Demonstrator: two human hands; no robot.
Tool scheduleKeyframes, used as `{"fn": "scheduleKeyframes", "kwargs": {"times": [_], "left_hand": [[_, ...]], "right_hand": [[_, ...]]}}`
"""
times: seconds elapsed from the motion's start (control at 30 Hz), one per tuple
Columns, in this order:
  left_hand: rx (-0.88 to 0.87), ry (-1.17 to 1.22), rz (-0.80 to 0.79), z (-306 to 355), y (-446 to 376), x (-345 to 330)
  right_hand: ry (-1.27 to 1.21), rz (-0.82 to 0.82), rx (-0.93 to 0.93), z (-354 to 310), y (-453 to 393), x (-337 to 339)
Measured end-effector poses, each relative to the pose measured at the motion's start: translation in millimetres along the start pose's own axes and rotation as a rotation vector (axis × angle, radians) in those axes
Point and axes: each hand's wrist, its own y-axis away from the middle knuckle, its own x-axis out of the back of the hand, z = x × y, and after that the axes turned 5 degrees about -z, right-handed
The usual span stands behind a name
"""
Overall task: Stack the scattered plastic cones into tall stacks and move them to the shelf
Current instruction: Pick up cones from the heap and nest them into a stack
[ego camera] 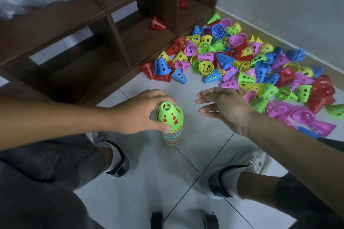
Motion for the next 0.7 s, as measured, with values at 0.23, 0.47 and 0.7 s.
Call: {"fn": "scheduleKeyframes", "kwargs": {"times": [0.23, 0.47, 0.7], "left_hand": [[0.137, 0.332, -0.008, 3, -2, -27], [0.265, 0.555, 0.059, 7, -10, -42], [0.394, 0.749, 0.104, 17, -16, -50]], "right_hand": [[0.0, 0.032, -0.026, 10, -9, 14], [-0.077, -0.115, -0.338, 70, -16, 1], [-0.391, -0.199, -0.541, 114, -37, -29]]}}
